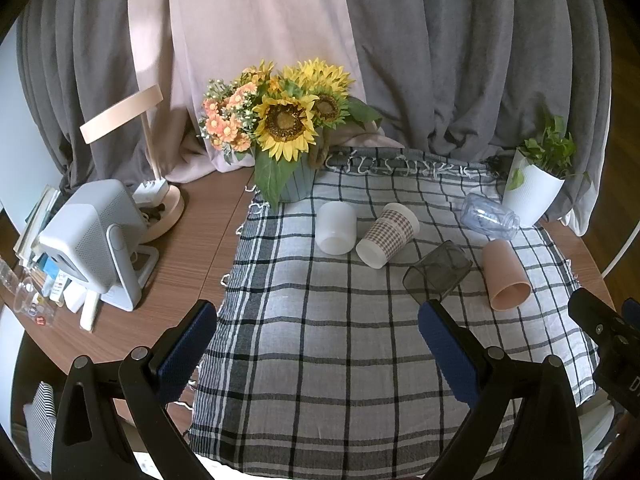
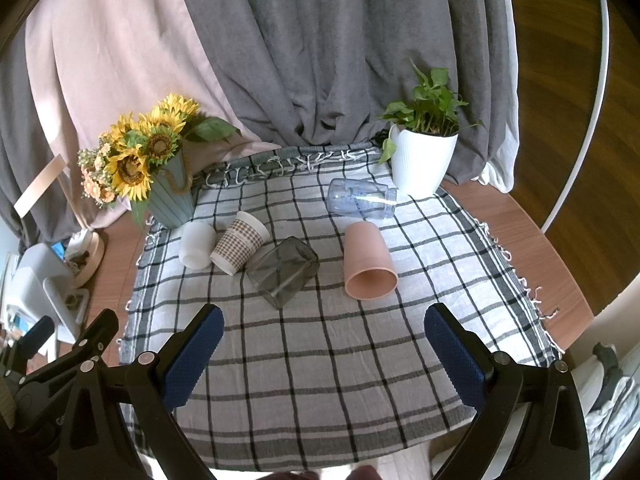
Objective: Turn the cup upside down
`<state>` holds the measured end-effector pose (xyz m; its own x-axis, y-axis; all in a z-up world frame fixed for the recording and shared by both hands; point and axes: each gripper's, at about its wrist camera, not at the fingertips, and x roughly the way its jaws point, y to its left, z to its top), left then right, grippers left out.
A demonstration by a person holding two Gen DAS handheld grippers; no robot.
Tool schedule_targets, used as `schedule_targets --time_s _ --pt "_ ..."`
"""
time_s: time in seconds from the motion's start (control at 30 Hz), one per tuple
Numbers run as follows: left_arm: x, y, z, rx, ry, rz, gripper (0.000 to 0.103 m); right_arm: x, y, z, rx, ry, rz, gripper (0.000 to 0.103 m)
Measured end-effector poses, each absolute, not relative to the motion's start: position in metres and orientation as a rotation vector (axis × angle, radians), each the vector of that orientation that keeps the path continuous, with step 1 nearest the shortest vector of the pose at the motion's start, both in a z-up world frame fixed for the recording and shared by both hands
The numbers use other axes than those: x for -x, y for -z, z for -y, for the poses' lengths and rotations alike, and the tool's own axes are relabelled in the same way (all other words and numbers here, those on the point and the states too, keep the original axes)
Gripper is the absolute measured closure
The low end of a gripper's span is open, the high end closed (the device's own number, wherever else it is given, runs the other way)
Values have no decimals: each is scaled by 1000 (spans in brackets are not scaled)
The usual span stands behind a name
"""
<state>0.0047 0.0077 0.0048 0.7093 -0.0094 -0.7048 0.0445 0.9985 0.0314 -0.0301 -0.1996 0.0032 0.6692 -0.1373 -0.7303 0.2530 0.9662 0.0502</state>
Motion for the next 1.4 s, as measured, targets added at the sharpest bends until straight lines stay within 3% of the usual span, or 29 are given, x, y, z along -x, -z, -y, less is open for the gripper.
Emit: schedule_targets --time_s 0.37,1.4 --pt "-15 15 -17 -27 30 -848 0 17 4 195 -149 179 -853 2" --pt "-188 82 -9 -112 172 -943 1 -95 57 192 -210 384 -968 2"
